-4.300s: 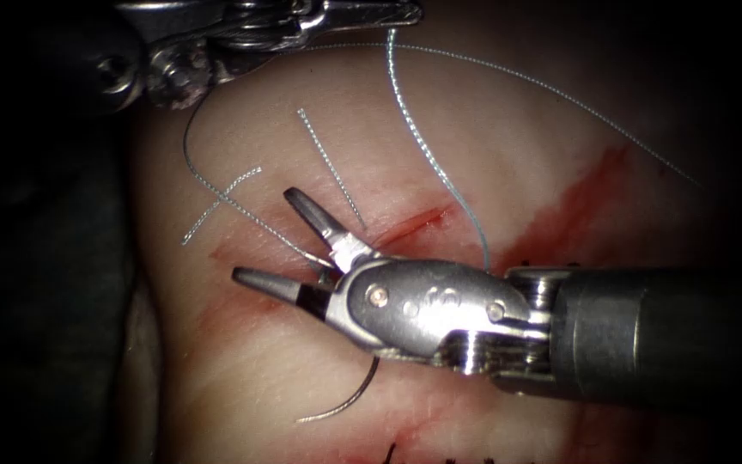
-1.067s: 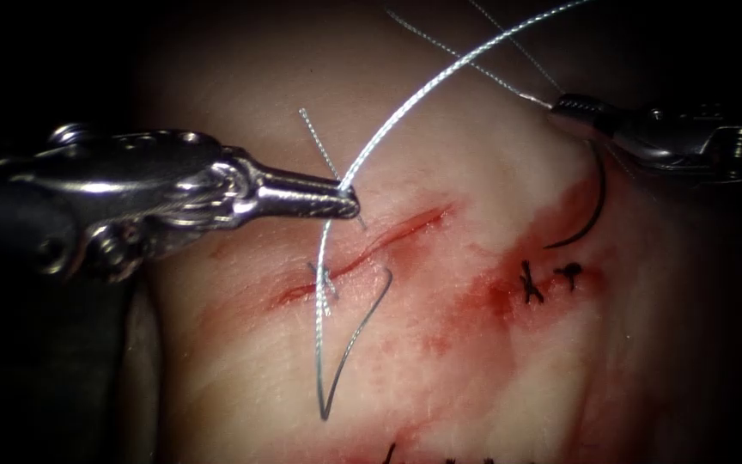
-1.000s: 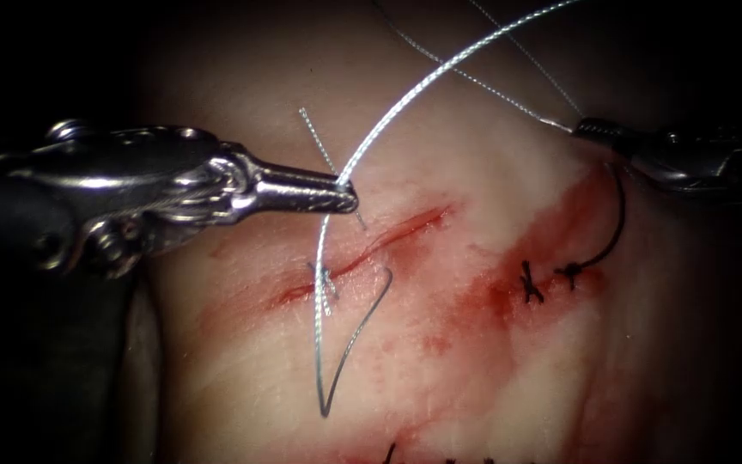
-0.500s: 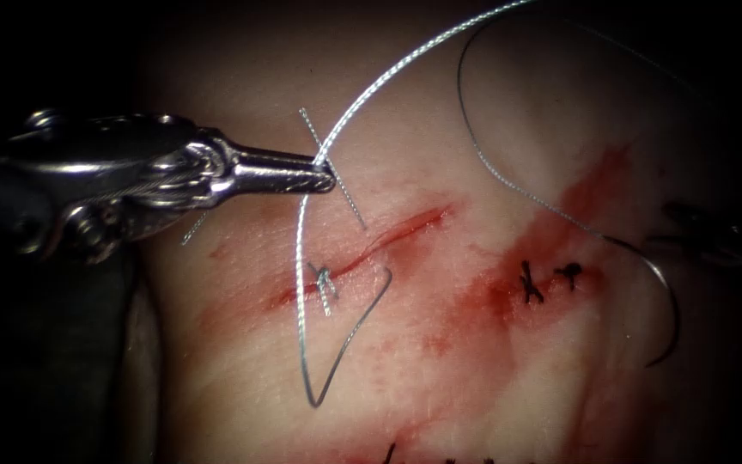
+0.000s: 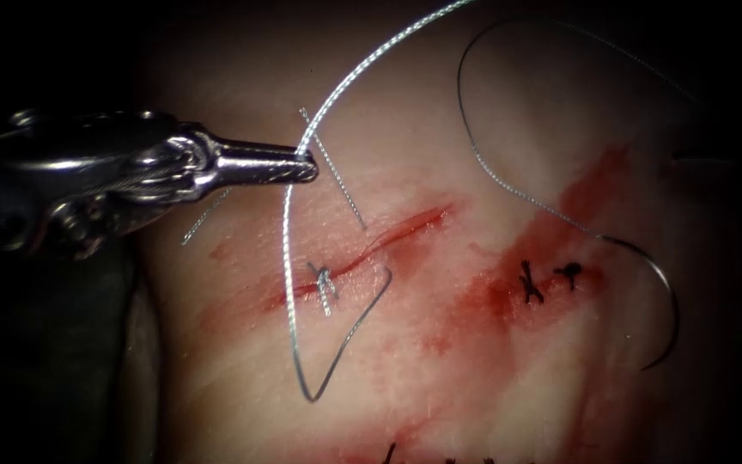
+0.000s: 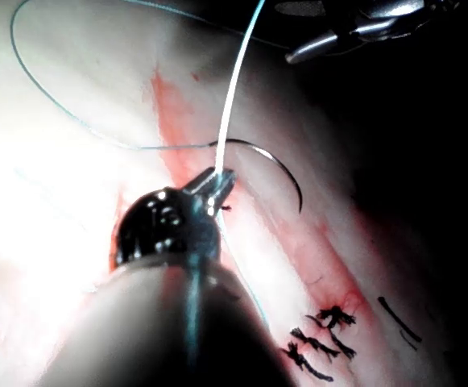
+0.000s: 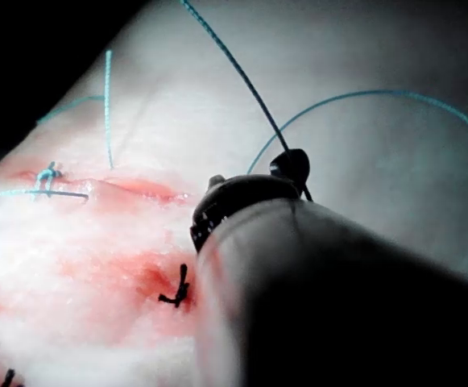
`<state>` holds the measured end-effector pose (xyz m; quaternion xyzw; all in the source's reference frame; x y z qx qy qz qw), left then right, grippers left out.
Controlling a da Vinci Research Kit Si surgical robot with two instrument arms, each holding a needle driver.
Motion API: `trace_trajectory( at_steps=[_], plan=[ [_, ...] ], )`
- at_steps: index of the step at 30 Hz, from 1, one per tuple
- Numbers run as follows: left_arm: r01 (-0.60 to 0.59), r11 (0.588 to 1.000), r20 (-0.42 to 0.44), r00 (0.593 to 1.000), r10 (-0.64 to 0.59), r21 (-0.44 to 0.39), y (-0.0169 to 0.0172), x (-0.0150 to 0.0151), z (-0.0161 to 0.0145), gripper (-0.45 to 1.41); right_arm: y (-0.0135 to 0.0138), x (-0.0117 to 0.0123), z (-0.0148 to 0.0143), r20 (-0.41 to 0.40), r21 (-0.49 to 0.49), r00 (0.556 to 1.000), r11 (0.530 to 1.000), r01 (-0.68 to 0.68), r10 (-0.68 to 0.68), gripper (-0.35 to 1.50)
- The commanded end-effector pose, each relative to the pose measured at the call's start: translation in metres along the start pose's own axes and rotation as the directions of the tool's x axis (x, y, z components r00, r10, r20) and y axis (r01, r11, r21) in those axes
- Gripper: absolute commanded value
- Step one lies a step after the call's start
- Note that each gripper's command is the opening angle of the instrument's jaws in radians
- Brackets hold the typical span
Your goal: Wound Closure
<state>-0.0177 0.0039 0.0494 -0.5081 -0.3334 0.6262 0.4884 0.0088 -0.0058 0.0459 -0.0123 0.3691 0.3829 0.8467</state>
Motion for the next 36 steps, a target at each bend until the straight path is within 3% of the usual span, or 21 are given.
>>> trace_trajectory(
  at_steps=[1,3,4,5,10,16,20,21,22,23,25,27,30,31,32,36],
  plan=[
    [0.056,0.998,0.069,0.996,-0.058,0.025,-0.0011,-0.0018,0.0009,-0.45,-0.0012,0.0004,0.0016,-0.039,0.004,0.999,1.000,-0.017,0.017,0.83],
    [0.072,0.997,0.107,0.991,-0.074,0.032,-0.0015,-0.0027,0.0010,-0.45,-0.0014,0.0003,0.0019,-0.050,0.025,0.999,1.000,-0.016,0.018,0.86],
    [0.113,0.993,0.210,0.970,-0.120,0.045,-0.0022,-0.0048,0.0011,-0.45,-0.0018,0.0000,0.0023,-0.057,0.056,0.998,0.998,-0.011,0.014,0.88],
    [0.138,0.988,0.254,0.955,-0.152,0.073,-0.0027,-0.0061,0.0012,-0.45,-0.0020,-0.0002,0.0025,-0.060,0.061,0.998,0.998,-0.008,0.011,0.88],
    [0.144,0.972,0.354,0.913,-0.202,0.184,-0.0041,-0.0085,0.0012,-0.45,-0.0021,-0.0007,0.0026,-0.064,0.064,0.998,0.998,-0.002,0.006,0.90],
    [0.148,0.967,0.311,0.927,-0.209,0.208,-0.0040,-0.0070,0.0009,-0.45,-0.0032,-0.0014,0.0032,-0.072,0.059,0.997,0.998,0.013,-0.008,1.05],
    [0.201,0.977,0.144,0.967,-0.209,0.064,-0.0026,-0.0031,0.0008,-0.45,-0.0077,-0.0032,0.0051,-0.098,0.117,0.995,0.993,0.022,-0.010,1.10],
    [0.201,0.977,0.144,0.967,-0.209,0.064,-0.0026,-0.0031,0.0008,-0.45,-0.0077,-0.0032,0.0051,-0.098,0.117,0.995,0.993,0.022,-0.010,1.10],
    [0.207,0.978,0.086,0.974,-0.208,0.019,-0.0018,-0.0018,0.0005,-0.45,-0.0095,-0.0032,0.0058,-0.109,0.166,0.994,0.986,0.036,-0.018,1.06],
    [0.214,0.977,0.058,0.975,-0.213,0.000,-0.0013,-0.0010,0.0004,-0.45,-0.0106,-0.0028,0.0065,-0.113,0.194,0.993,0.980,0.042,-0.020,0.88],
    [0.223,0.972,-0.030,0.974,-0.226,-0.072,-0.0003,0.0004,0.0004,-0.45,-0.0135,0.0001,0.0093,-0.112,0.267,0.994,0.964,0.013,0.018,-0.35],
    [0.210,0.971,-0.065,0.974,-0.218,-0.112,-0.0001,0.0009,0.0008,-0.45,-0.0149,0.0009,0.0109,-0.097,0.322,0.990,0.944,-0.066,0.102,-0.35],
    [0.189,0.964,-0.129,0.968,-0.215,-0.190,-0.0001,0.0021,0.0016,-0.45,-0.0175,0.0013,0.0144,-0.133,0.379,0.989,0.925,-0.016,0.071,-0.35],
    [0.189,0.964,-0.129,0.968,-0.215,-0.190,-0.0001,0.0021,0.0016,-0.45,-0.0175,0.0013,0.0144,-0.133,0.379,0.989,0.925,-0.016,0.071,-0.35],
    [0.177,0.944,-0.176,0.957,-0.231,-0.278,-0.0001,0.0029,0.0019,-0.45,-0.0193,0.0007,0.0169,-0.194,0.422,0.979,0.906,0.030,0.058,-0.35],
    [0.161,0.927,-0.195,0.952,-0.237,-0.338,-0.0008,0.0036,0.0029,-0.45,-0.0216,-0.0011,0.0196,-0.231,0.474,0.973,0.874,0.105,0.008,-0.35]
  ],
)
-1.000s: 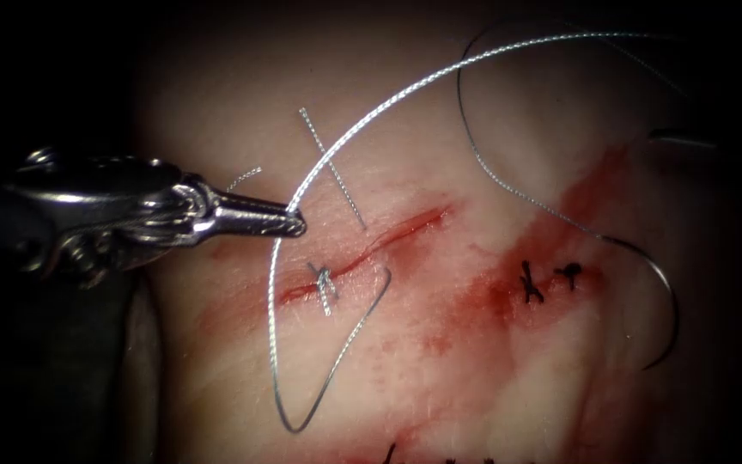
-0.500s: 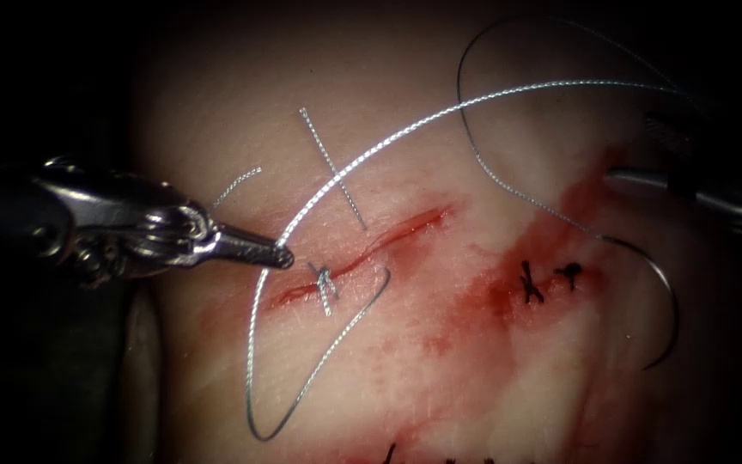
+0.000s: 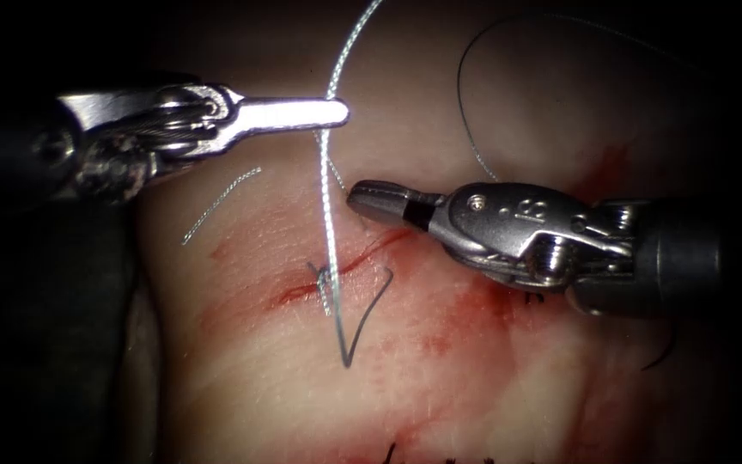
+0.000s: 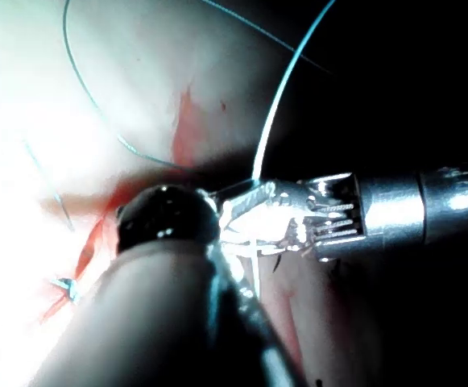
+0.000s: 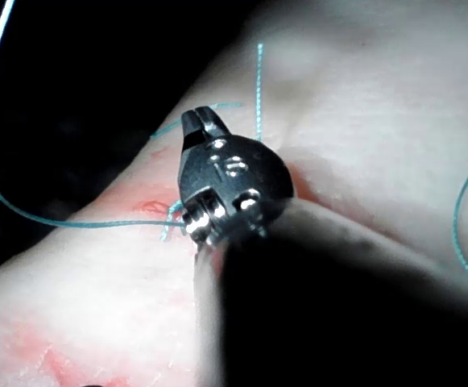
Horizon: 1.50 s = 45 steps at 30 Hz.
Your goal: Wound Closure
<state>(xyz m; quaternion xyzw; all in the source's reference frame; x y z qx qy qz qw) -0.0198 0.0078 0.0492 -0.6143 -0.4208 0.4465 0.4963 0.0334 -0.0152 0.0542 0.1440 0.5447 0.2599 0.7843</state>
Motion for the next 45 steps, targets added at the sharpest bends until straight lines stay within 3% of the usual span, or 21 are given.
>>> trace_trajectory(
  at_steps=[1,3,8,11,12,13,14,16,18,20,22,26,29,33,35,37,43,45],
  plan=[
    [0.001,1.000,0.004,1.000,-0.001,0.000,-0.0009,0.0000,0.0006,-0.45,-0.0006,-0.0014,0.0019,0.001,0.035,1.000,0.999,0.023,-0.024,-0.35],
    [-0.079,0.997,-0.030,0.996,0.079,0.025,-0.0030,0.0008,0.0010,-0.45,-0.0019,-0.0033,0.0027,-0.043,0.141,0.999,0.990,0.031,-0.025,-0.35],
    [-0.127,0.991,-0.099,0.986,0.131,0.046,-0.0059,0.0007,0.0007,-0.45,-0.0033,-0.0026,0.0036,-0.187,0.375,0.978,0.927,-0.020,0.097,-0.35],
    [-0.245,0.963,-0.127,0.958,0.258,0.114,-0.0079,0.0004,0.0001,-0.45,-0.0042,-0.0015,0.0037,-0.328,0.497,0.902,0.863,-0.086,0.279,-0.35],
    [-0.286,0.949,-0.133,0.944,0.303,0.136,-0.0084,0.0002,-0.0002,-0.45,-0.0044,-0.0010,0.0037,-0.375,0.503,0.864,0.857,-0.114,0.335,-0.35],
    [-0.347,0.913,-0.120,0.918,0.377,0.215,-0.0098,-0.0007,-0.0012,-0.45,-0.0049,0.0001,0.0038,-0.483,0.456,0.769,0.870,-0.188,0.419,-0.35],
    [-0.373,0.874,-0.040,0.914,0.404,0.310,-0.0109,-0.0019,-0.0022,-0.45,-0.0050,0.0013,0.0038,-0.553,0.401,0.705,0.883,-0.241,0.444,-0.35],
    [-0.389,0.831,0.041,0.912,0.408,0.398,-0.0115,-0.0031,-0.0028,-0.45,-0.0048,0.0022,0.0035,-0.573,0.373,0.691,0.891,-0.260,0.441,-0.35],
    [-0.366,0.775,0.095,0.923,0.373,0.515,-0.0118,-0.0048,-0.0036,-0.45,-0.0041,0.0032,0.0029,-0.638,0.171,0.715,0.958,-0.229,0.285,-0.35],
    [-0.355,0.767,0.114,0.930,0.350,0.534,-0.0114,-0.0054,-0.0039,-0.45,-0.0037,0.0034,0.0023,-0.631,0.022,0.751,0.972,-0.233,0.195,-0.35],
    [-0.341,0.767,0.134,0.937,0.322,0.544,-0.0102,-0.0060,-0.0044,-0.45,-0.0029,0.0035,0.0015,-0.621,-0.107,0.768,0.953,-0.282,0.158,-0.35],
    [-0.337,0.708,0.219,0.942,0.255,0.621,-0.0092,-0.0070,-0.0050,-0.45,-0.0020,0.0038,0.0008,-0.641,-0.203,0.758,0.927,-0.315,0.117,-0.35],
    [-0.350,0.697,0.321,0.930,0.179,0.626,-0.0088,-0.0087,-0.0056,-0.45,-0.0010,0.0042,0.0005,-0.661,-0.250,0.742,0.898,-0.361,0.114,-0.35],
    [-0.343,0.713,0.386,0.916,0.109,0.611,-0.0077,-0.0097,-0.0059,-0.45,0.0004,0.0036,0.0001,-0.591,-0.349,0.800,0.864,-0.363,0.098,-0.35],
    [-0.330,0.756,0.386,0.916,0.111,0.566,-0.0065,-0.0087,-0.0052,-0.45,0.0012,0.0025,0.0000,-0.431,-0.281,0.893,0.920,-0.272,0.133,-0.35],
    [-0.328,0.777,0.355,0.924,0.144,0.538,-0.0055,-0.0076,-0.0047,-0.45,0.0013,0.0018,0.0000,-0.348,-0.224,0.927,0.948,-0.227,0.140,-0.35],
    [-0.368,0.779,0.256,0.928,0.272,0.508,-0.0028,-0.0047,-0.0036,-0.45,0.0007,-0.0007,0.0008,-0.292,-0.129,0.950,0.979,-0.156,0.113,-0.35],
    [-0.365,0.794,0.217,0.931,0.295,0.486,-0.0022,-0.0042,-0.0032,-0.45,0.0002,-0.0018,0.0013,-0.231,-0.117,0.967,0.983,-0.141,0.111,-0.35]
  ],
)
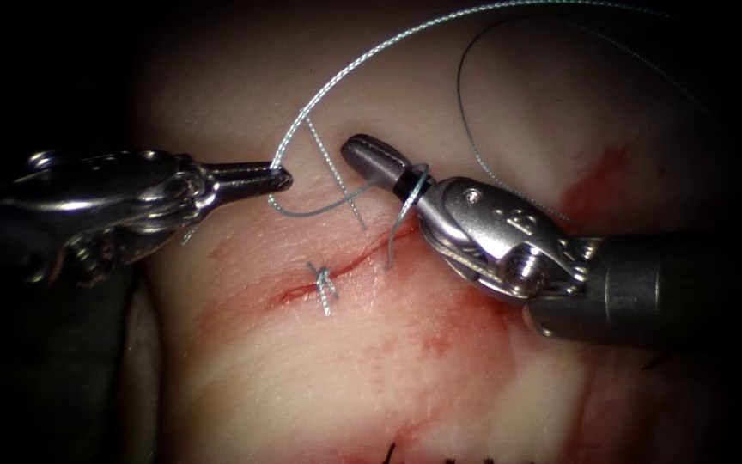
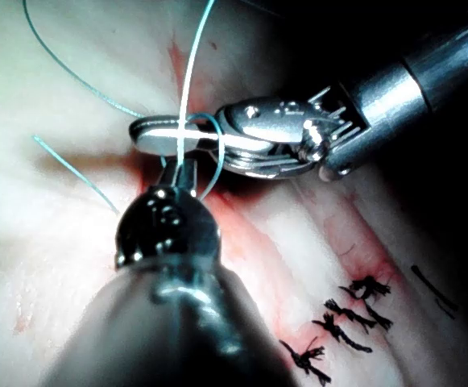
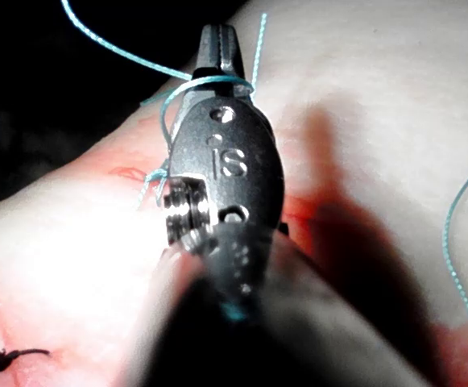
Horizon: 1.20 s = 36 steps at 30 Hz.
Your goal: Wound Closure
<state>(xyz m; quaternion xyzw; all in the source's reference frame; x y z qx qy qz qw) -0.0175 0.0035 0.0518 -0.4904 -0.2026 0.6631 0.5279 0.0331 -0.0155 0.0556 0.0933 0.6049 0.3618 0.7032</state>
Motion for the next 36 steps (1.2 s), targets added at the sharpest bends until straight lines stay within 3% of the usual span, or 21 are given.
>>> trace_trajectory(
  at_steps=[1,2,3,9,13,14,19,21,29,33,35,36],
  plan=[
    [0.009,0.999,-0.027,1.000,-0.011,-0.043,0.0008,0.0000,0.0008,-0.45,-0.0006,-0.0019,0.0010,0.070,0.017,0.997,1.000,0.014,-0.015,-0.35],
    [0.012,0.998,-0.025,1.000,-0.013,-0.064,0.0012,0.0000,0.0010,-0.45,-0.0006,-0.0023,0.0011,0.078,0.046,0.997,0.999,0.017,-0.021,-0.35],
    [0.018,0.994,-0.017,1.000,-0.020,-0.112,0.0020,-0.0001,0.0018,-0.45,-0.0008,-0.0028,0.0014,0.097,0.140,0.995,0.990,0.020,-0.034,-0.35],
    [0.065,0.977,-0.014,0.998,-0.069,-0.204,0.0024,-0.0006,0.0038,-0.45,-0.0014,-0.0029,0.0023,0.104,0.364,0.987,0.928,0.077,-0.123,-0.35],
    [0.099,0.972,-0.034,0.993,-0.109,-0.212,0.0015,-0.0005,0.0044,-0.45,-0.0021,-0.0032,0.0028,0.094,0.456,0.984,0.885,0.091,-0.150,-0.35],
    [0.094,0.976,-0.049,0.993,-0.105,-0.199,0.0004,-0.0003,0.0047,-0.45,-0.0023,-0.0032,0.0029,0.071,0.509,0.985,0.855,0.098,-0.154,-0.35],
    [0.045,0.991,-0.113,0.992,-0.059,-0.127,-0.0038,-0.0011,0.0044,-0.45,-0.0032,-0.0031,0.0026,-0.095,0.687,0.994,0.719,0.107,-0.057,-0.35],
    [0.024,0.997,-0.119,0.992,-0.032,-0.073,-0.0064,-0.0027,0.0044,-0.45,-0.0043,-0.0029,0.0027,-0.147,0.753,0.974,0.658,-0.004,0.174,-0.35],
    [0.024,0.998,-0.040,0.999,-0.022,0.057,-0.0089,-0.0074,0.0056,-0.45,-0.0052,-0.0019,0.0031,-0.171,0.764,0.872,0.621,-0.176,0.458,-0.35],
    [0.023,0.996,0.013,1.000,-0.024,0.092,-0.0085,-0.0082,0.0053,-0.45,-0.0047,0.0001,0.0028,-0.222,0.665,0.805,0.689,-0.288,0.550,-0.35],
    [0.029,0.991,0.050,0.998,-0.036,0.128,-0.0079,-0.0088,0.0049,-0.45,-0.0041,0.0010,0.0026,-0.290,0.580,0.772,0.745,-0.329,0.566,-0.35],
    [0.019,0.989,0.069,0.997,-0.029,0.145,-0.0074,-0.0091,0.0045,-0.45,-0.0036,0.0016,0.0024,-0.364,0.474,0.743,0.798,-0.371,0.562,-0.35]
  ],
)
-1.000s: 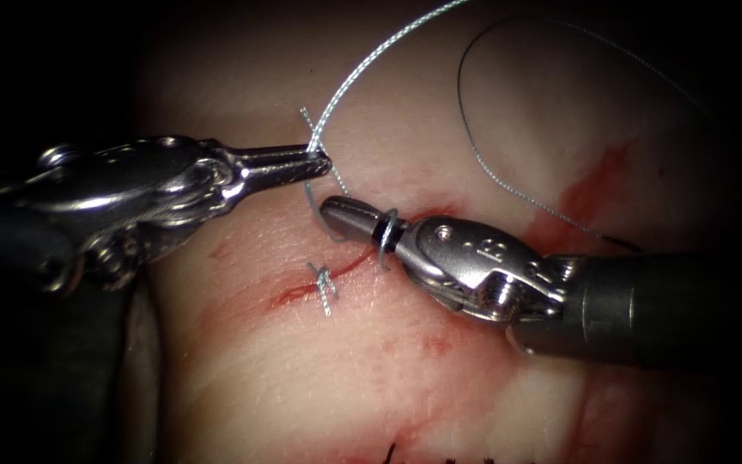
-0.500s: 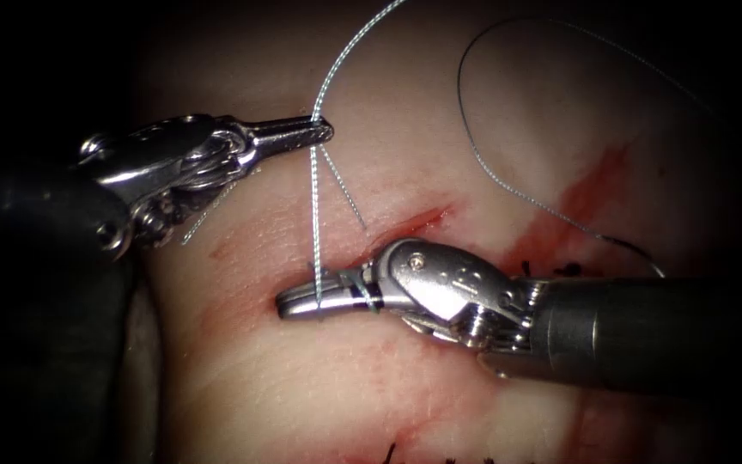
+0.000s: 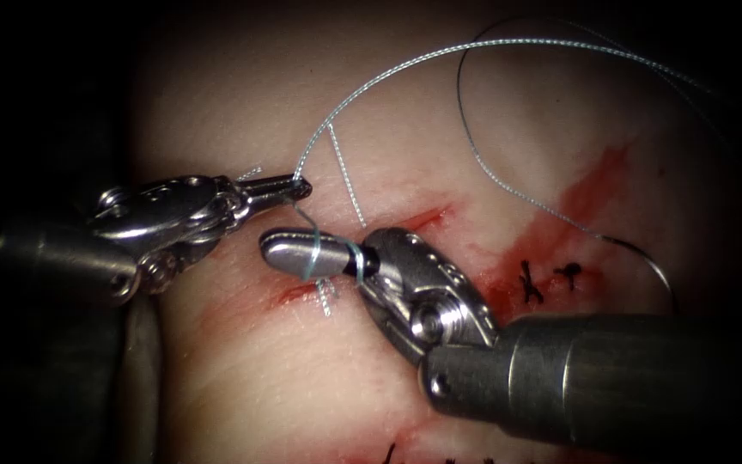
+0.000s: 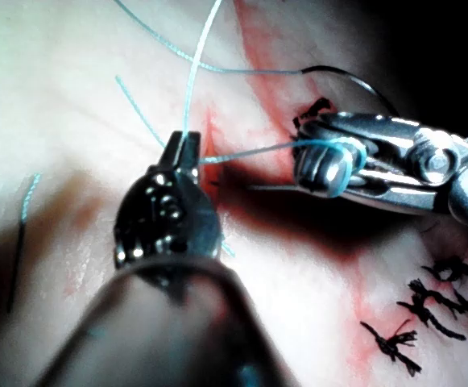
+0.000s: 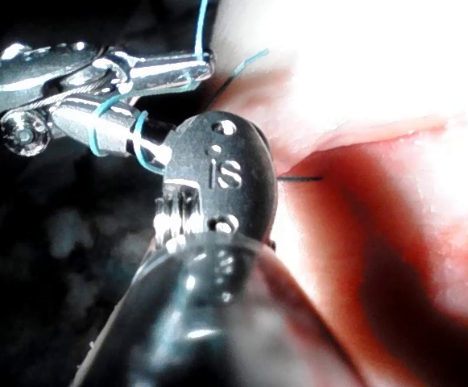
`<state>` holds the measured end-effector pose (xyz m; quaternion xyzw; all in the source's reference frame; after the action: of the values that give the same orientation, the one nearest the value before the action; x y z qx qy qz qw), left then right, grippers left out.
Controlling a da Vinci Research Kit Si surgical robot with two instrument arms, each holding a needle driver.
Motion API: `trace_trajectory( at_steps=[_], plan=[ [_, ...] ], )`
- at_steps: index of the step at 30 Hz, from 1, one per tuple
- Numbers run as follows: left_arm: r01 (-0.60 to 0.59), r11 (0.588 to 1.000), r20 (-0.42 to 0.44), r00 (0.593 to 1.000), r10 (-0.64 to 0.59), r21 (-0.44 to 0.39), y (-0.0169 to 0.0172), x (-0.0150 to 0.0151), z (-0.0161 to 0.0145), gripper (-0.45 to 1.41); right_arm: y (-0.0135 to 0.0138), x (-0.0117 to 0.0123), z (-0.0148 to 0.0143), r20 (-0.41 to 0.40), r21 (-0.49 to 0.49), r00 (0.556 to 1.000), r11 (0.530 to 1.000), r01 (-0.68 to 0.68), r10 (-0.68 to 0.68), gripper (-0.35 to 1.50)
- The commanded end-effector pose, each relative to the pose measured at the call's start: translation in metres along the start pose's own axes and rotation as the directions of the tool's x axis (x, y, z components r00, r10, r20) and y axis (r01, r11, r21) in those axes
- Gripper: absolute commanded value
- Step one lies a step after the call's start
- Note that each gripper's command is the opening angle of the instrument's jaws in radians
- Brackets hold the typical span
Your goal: Wound Closure
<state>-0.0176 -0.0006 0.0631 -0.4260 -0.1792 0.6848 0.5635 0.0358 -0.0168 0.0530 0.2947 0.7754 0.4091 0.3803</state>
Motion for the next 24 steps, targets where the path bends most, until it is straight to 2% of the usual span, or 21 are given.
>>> trace_trajectory(
  at_steps=[1,3,4,5,9,14,15,19,21,24],
  plan=[
    [-0.014,1.000,0.008,1.000,0.014,0.007,0.0003,-0.0006,0.0004,-0.45,0.0003,0.0002,0.0010,-0.041,-0.080,0.999,0.996,0.028,-0.031,-0.35],
    [-0.022,1.000,0.018,1.000,0.021,0.016,0.0008,-0.0007,0.0000,-0.45,0.0005,0.0008,0.0009,-0.050,-0.153,0.996,0.986,0.063,-0.072,-0.35],
    [-0.029,0.999,0.025,0.999,0.028,0.021,0.0013,-0.0005,-0.0003,-0.45,0.0007,0.0013,0.0007,-0.033,-0.234,0.987,0.962,0.143,-0.155,-0.35],
    [-0.026,0.999,0.028,0.999,0.026,0.023,0.0015,-0.0004,-0.0004,-0.45,0.0008,0.0014,0.0005,-0.023,-0.262,0.985,0.952,0.160,-0.172,-0.35],
    [-0.023,0.999,0.031,0.999,0.022,0.024,0.0024,0.0001,-0.0006,-0.45,0.0014,0.0019,-0.0005,0.071,-0.408,0.968,0.879,0.248,-0.240,-0.35],
    [-0.026,0.999,0.035,0.999,0.025,0.022,0.0024,0.0004,-0.0009,-0.45,0.0020,0.0022,-0.0015,0.062,-0.499,0.953,0.818,0.286,-0.295,-0.35],
    [-0.029,0.999,0.038,0.999,0.028,0.020,0.0025,0.0008,-0.0011,-0.45,0.0020,0.0023,-0.0018,0.073,-0.529,0.949,0.794,0.298,-0.307,-0.35],
    [-0.026,0.999,0.033,0.999,0.025,0.034,0.0030,0.0014,-0.0014,-0.45,0.0019,0.0022,-0.0024,0.146,-0.625,0.939,0.706,0.332,-0.311,-0.35],
    [-0.037,0.999,0.030,0.999,0.035,0.040,0.0033,0.0013,-0.0013,-0.45,0.0020,0.0021,-0.0025,0.165,-0.646,0.939,0.686,0.334,-0.302,-0.35],
    [-0.057,0.998,0.060,0.997,0.057,0.004,0.0042,0.0010,-0.0005,-0.45,0.0026,0.0023,-0.0024,0.254,-0.660,0.937,0.664,0.350,-0.242,-0.35]
  ],
)
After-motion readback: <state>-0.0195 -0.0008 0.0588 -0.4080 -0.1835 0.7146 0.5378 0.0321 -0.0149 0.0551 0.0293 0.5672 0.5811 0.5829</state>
